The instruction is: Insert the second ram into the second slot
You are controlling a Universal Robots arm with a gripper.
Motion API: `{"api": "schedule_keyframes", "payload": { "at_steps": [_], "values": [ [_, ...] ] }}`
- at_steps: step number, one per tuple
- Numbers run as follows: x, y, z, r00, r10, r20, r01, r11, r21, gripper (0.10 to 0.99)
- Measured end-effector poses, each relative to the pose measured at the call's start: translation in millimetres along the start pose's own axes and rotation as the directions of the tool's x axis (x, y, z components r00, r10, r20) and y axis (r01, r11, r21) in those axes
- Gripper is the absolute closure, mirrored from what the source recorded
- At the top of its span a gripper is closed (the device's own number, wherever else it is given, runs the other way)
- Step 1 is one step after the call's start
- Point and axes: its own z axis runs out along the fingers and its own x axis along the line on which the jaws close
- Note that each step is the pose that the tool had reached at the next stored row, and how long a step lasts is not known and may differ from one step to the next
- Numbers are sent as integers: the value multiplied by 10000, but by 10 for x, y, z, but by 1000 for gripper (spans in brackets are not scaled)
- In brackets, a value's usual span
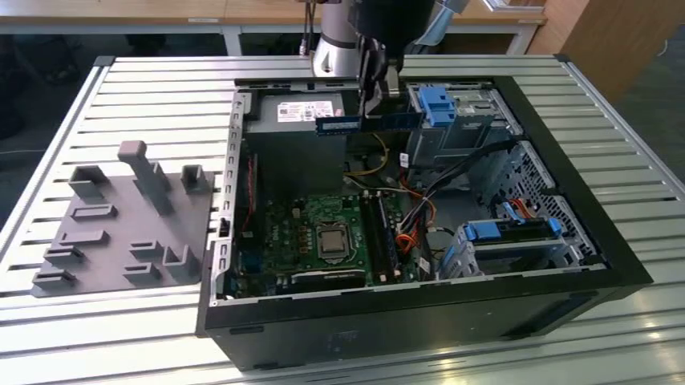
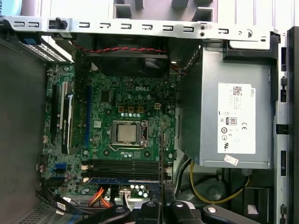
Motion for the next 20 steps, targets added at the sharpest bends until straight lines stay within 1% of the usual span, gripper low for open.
{"api": "schedule_keyframes", "payload": {
  "at_steps": [5, 6, 10, 13, 16, 18, 20],
  "values": [
    [3, 0, 4, 9977, 678, 13, -678, 9977, 10, 945],
    [11, 0, 5, 9973, 730, 17, -730, 9973, 11, 945],
    [92, 11, 4, 9972, 744, 17, -744, 9972, 12, 945],
    [102, 14, 11, 9964, 849, 17, -849, 9964, 13, 945],
    [103, 13, 24, 9907, 1360, 31, -1360, 9907, 18, 945],
    [103, 13, 34, 9852, 1715, 39, -1715, 9852, 22, 945],
    [103, 12, 44, 9784, 2067, 47, -2067, 9784, 26, 945]
  ]
}}
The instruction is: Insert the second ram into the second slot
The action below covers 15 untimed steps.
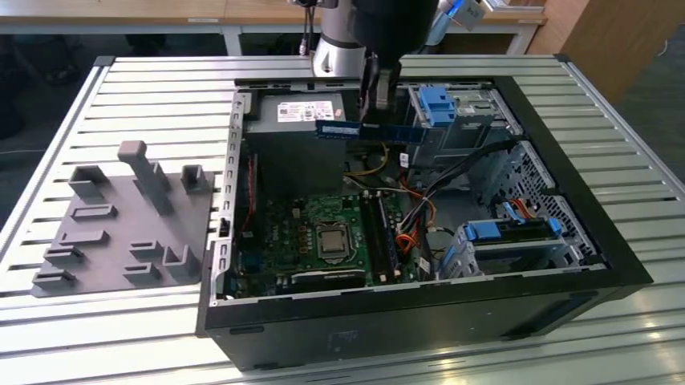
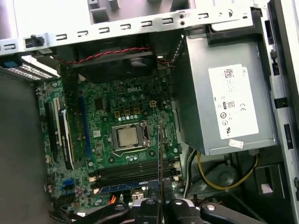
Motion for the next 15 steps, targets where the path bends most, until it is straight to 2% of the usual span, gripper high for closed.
{"api": "schedule_keyframes", "payload": {
  "at_steps": [3, 7, 11, 15],
  "values": [
    [0, 0, 13, 9985, 551, 10, -551, 9985, 8, 945],
    [0, -1, 28, 9919, 1267, 22, -1267, 9919, 18, 945],
    [1, -2, 44, 9799, 1993, 36, -1993, 9799, 27, 945],
    [1, -2, 56, 9637, 2670, 49, -2671, 9637, 34, 945]
  ]
}}
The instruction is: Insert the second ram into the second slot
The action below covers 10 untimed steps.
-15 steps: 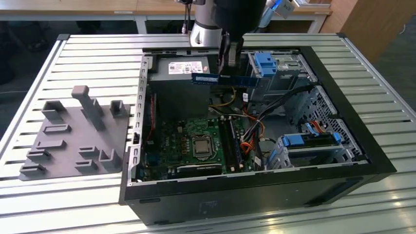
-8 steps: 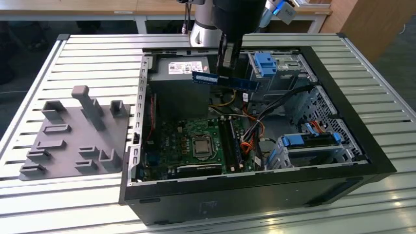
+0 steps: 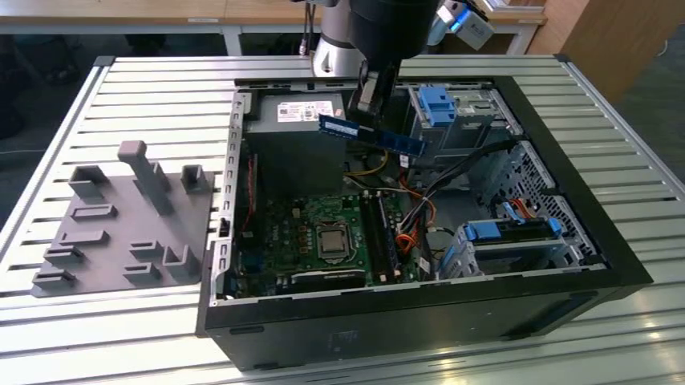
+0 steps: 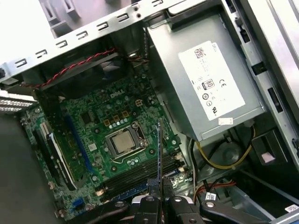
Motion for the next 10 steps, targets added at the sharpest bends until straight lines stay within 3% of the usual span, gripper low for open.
{"api": "schedule_keyframes", "payload": {
  "at_steps": [4, 10],
  "values": [
    [6, 2, 4, 9995, 303, 13, -303, 9995, 2, 945],
    [76, -2, 4, 9995, 316, 12, -316, 9995, 2, 945]
  ]
}}
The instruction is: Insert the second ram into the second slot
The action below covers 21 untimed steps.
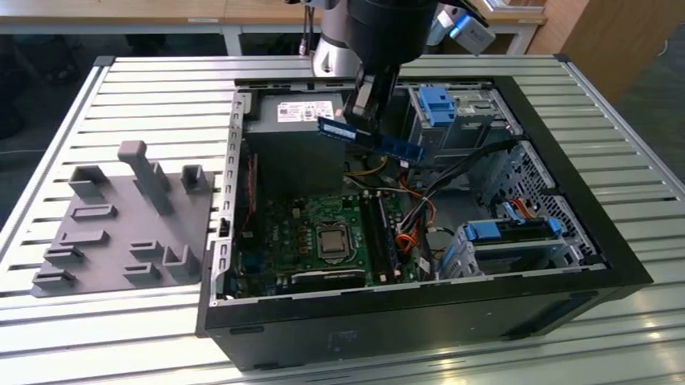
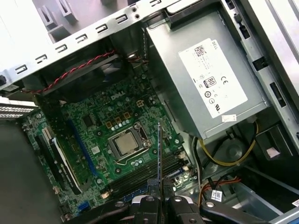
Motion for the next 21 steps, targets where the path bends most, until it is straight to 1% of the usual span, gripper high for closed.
{"api": "schedule_keyframes", "payload": {
  "at_steps": [7, 9, 12, 15, 17, 21],
  "values": [
    [110, -54, -1, 10000, 53, 0, -53, 10000, 1, 945],
    [115, -55, 4, 9998, 212, 5, -212, 9998, 2, 945],
    [115, -57, 15, 9978, 660, 11, -660, 9978, 11, 945],
    [115, -58, 29, 9932, 1164, 16, -1164, 9932, 23, 945],
    [116, -58, 38, 9885, 1513, 20, -1513, 9885, 32, 945],
    [116, -58, 56, 9761, 2175, 30, -2175, 9761, 47, 945]
  ]
}}
